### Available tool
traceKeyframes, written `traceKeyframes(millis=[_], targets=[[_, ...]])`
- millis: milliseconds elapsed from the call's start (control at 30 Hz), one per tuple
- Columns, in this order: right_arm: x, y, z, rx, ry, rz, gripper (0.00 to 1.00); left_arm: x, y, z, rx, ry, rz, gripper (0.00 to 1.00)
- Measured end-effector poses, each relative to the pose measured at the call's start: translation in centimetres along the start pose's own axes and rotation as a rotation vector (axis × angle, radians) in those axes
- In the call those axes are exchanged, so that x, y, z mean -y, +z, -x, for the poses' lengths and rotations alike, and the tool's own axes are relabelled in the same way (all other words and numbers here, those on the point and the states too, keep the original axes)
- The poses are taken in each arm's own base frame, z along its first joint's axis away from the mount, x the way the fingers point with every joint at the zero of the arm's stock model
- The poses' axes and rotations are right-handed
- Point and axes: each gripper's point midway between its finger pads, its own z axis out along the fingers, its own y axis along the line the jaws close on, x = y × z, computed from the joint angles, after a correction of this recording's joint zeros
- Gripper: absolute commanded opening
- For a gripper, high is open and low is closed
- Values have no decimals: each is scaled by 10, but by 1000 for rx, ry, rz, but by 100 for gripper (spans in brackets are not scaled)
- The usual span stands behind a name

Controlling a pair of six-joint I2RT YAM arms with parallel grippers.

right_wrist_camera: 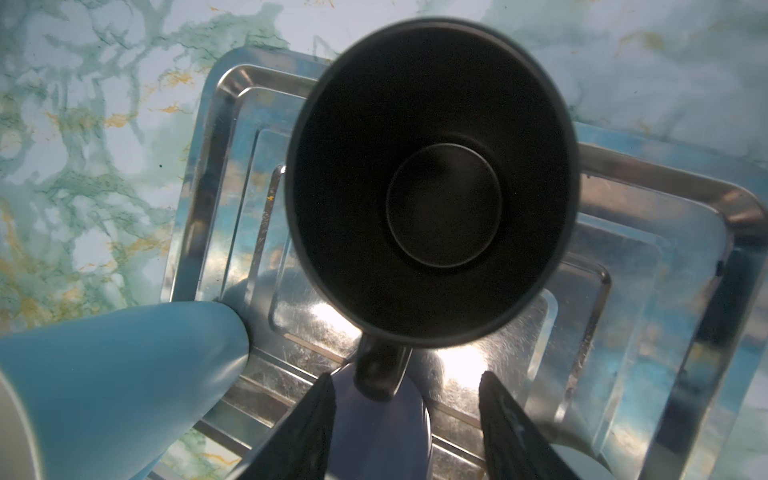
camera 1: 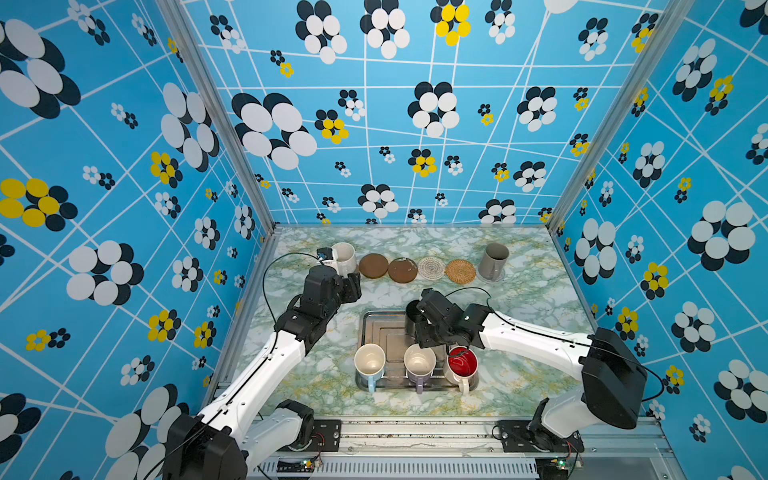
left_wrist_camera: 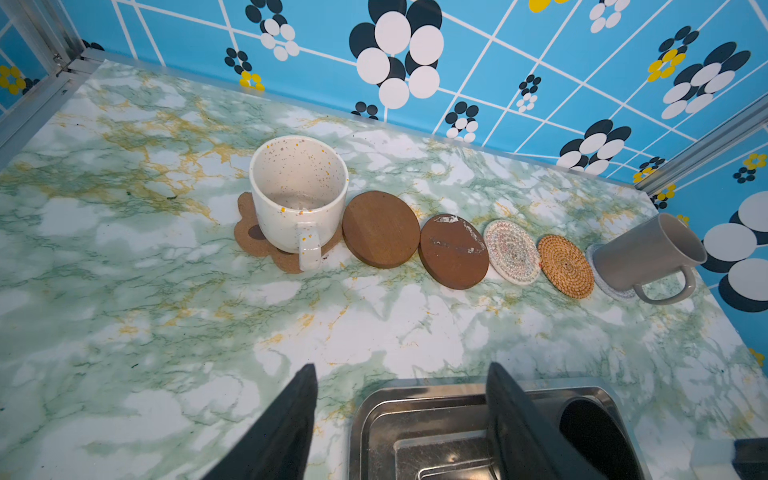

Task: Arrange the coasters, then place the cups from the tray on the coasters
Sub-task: 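Grasp the black mug in the tray with the right gripper and lift it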

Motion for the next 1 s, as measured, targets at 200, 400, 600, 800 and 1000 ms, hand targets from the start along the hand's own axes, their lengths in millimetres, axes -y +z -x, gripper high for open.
traceKeyframes(millis=[200, 400, 600, 800, 1000], targets=[[-5, 10, 5, -5, -1, -5, 55, -2, 7, -7, -27, 4, 7, 65], [-5, 17, 8, -10, 1, -17, 44, -2, 10, -11, -40, 7, 6, 65], [-3, 23, 8, -15, -1, -39, 25, -2, 13, -12, -44, 14, 8, 65], [-3, 23, 9, -18, -13, -54, 0, -2, 15, -12, -43, 14, 7, 65], [3, 20, 10, -16, -40, -96, 0, -1, 16, -13, -49, 14, 5, 65]])
